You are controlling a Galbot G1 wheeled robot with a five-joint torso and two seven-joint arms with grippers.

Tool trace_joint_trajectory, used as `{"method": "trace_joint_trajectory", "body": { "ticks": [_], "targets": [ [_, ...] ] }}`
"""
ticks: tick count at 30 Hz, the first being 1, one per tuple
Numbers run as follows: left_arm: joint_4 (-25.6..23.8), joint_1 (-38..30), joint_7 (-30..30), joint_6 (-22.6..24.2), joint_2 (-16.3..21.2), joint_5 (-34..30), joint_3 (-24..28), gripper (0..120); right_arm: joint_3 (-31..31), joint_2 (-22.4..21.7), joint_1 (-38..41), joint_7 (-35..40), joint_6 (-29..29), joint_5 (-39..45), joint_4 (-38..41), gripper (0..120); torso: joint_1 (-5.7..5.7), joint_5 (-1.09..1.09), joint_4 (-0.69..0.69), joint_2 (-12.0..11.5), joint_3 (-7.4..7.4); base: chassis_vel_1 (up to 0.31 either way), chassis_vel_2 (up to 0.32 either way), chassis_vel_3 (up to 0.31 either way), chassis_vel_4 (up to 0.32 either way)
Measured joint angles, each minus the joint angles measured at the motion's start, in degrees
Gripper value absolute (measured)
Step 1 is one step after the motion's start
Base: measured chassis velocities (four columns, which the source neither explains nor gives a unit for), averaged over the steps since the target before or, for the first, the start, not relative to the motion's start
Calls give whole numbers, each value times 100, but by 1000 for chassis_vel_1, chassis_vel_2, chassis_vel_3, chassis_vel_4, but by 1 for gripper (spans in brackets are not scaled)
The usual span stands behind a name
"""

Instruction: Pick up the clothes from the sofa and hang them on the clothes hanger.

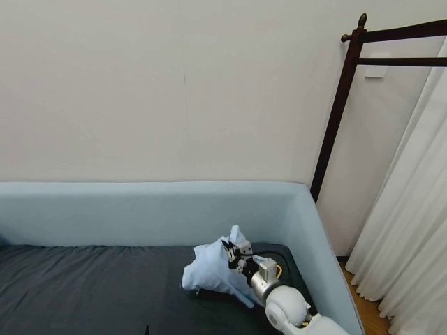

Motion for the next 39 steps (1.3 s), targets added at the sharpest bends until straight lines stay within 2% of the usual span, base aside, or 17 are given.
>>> {"method": "trace_joint_trajectory", "body": {
  "ticks": [9, 17, 22, 26, 27, 30, 31, 34, 35, 39],
  "targets": [
    [-90, 2, 8, -15, -28, 11, -9, 100, -249, -487, 1165, 276, -391, 746, 738, 0, 0, 0, -1, 0, 0, 0, 0, 0, 0],
    [-101, -2, 7, -15, -75, 2, -22, 100, -623, -530, 2061, 244, -405, 870, 619, 0, 0, 1, 0, 0, 0, 0, 0, 0, 0],
    [-87, -10, 3, -17, -96, -19, -34, 100, -573, -687, 2636, 314, -456, 1359, 613, 0, 1, -1, 3, 0, 1, 0, 0, 0, 0],
    [-87, -74, -18, 11, -70, -37, -57, 100, -153, -1435, 2824, 341, -550, 2182, 1118, 0, 1, 1, 0, 0, 1, 0, 0, 0, 0],
    [-87, -74, -18, 11, -70, -37, -57, 100, -153, -1435, 2824, 341, -550, 2182, 1118, 0, 1, 1, 0, 0, 1, 0, 0, 0, 0],
    [-91, -136, -34, 78, -55, -70, -62, 100, 387, -2302, 2716, 40, -576, 2749, 1458, 0, 1, 1, -2, 1, -1, 0, 0, 0, 0],
    [-91, -136, -34, 78, -55, -70, -62, 100, 387, -2302, 2716, 40, -576, 2749, 1458, 0, 1, 1, -2, 1, -1, 0, 0, 0, 0],
    [-119, -150, -50, 125, -66, -73, -31, 100, 1024, -3015, 2402, -343, -548, 3154, 1498, 0, 1, 2, -2, 0, -1, 0, 0, 0, 0],
    [-119, -150, -50, 125, -66, -73, -31, 100, 1024, -3015, 2402, -343, -548, 3154, 1498, 0, 1, 2, -2, 0, -1, 0, 0, 0, 0],
    [-130, -119, -79, 130, -74, -74, -10, 100, 1379, -3571, 1880, -662, -536, 3424, 1703, 0, 1, 1, -4, 1, -1, 0, 0, 0, 0]
  ]
}}
